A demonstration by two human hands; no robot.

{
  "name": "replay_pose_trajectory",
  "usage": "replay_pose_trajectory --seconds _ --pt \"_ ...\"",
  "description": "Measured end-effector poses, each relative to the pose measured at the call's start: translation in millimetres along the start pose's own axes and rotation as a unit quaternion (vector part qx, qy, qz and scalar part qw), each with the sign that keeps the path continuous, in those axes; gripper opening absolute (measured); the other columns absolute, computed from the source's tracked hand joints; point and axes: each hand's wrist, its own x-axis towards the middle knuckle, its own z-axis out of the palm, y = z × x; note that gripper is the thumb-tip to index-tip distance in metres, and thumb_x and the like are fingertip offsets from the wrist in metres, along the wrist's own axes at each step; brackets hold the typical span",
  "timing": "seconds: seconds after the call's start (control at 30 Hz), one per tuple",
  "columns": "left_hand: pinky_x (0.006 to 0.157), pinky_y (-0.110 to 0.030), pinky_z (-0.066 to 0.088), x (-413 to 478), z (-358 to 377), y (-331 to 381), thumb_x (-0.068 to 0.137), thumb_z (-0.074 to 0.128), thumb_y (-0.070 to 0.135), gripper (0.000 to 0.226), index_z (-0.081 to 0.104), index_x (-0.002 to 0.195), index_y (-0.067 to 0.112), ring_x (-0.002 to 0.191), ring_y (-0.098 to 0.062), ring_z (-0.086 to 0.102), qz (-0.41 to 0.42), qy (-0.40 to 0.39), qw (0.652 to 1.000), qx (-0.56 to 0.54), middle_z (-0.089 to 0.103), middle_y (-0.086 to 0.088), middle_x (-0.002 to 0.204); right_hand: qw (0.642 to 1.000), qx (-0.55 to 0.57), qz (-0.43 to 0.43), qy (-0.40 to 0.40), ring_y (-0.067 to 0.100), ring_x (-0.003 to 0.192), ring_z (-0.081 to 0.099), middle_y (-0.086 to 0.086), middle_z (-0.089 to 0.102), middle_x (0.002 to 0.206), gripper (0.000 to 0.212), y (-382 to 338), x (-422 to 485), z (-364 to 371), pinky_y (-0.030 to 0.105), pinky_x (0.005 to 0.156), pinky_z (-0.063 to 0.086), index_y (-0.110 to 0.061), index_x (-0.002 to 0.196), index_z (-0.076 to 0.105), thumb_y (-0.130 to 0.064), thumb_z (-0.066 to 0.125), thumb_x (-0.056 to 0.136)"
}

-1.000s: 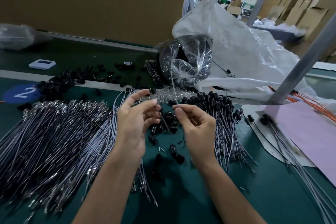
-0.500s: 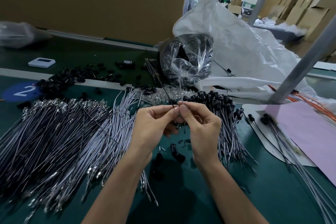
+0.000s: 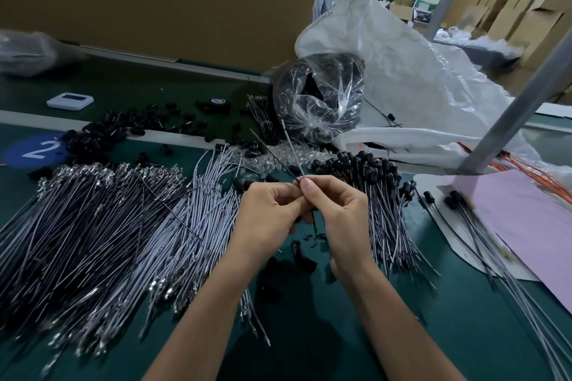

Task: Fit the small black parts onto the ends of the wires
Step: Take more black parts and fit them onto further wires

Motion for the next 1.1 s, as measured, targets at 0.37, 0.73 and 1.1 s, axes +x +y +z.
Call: replay_pose_trajectory --seconds 0.37,0.73,1.1 --pt "0.05 -0.033 0.045 3 1 -10 0.089 0.07 0.016 0.017 0.077 0.075 0.01 0.048 -0.011 0.054 0.024 0.008 0.996 0.081 0.068 -0.001 0.057 1.0 -0.014 -0.008 -0.015 0.023 0.076 0.07 0.012 0.074 0.081 0.01 2 2 -2 0.028 0.067 0.058 -0.007 0.083 0.076 -0.005 0.068 0.088" --pt "0.079 -0.033 0.054 45 -36 -2 0.09 0.064 0.01 0.023 0.071 0.108 0.022 0.095 -0.025 0.065 -0.049 0.132 0.89 0.435 0.071 -0.002 0.102 0.986 -0.058 -0.079 0.134 0.014 0.066 0.069 0.0 0.075 0.078 0.01 5 11 -10 0.02 0.066 0.055 -0.015 0.089 0.069 -0.007 0.064 0.092" --pt "0.088 -0.044 0.055 88 -18 -17 0.086 0.058 -0.007 0.037 0.073 0.112 0.015 0.104 -0.03 0.063 0.007 -0.037 0.856 0.516 0.065 -0.008 0.119 0.98 -0.09 -0.079 0.157 0.013 0.074 0.07 -0.003 0.074 0.078 0.013 8 13 -13 0.022 0.071 0.055 -0.022 0.087 0.068 -0.01 0.065 0.092"
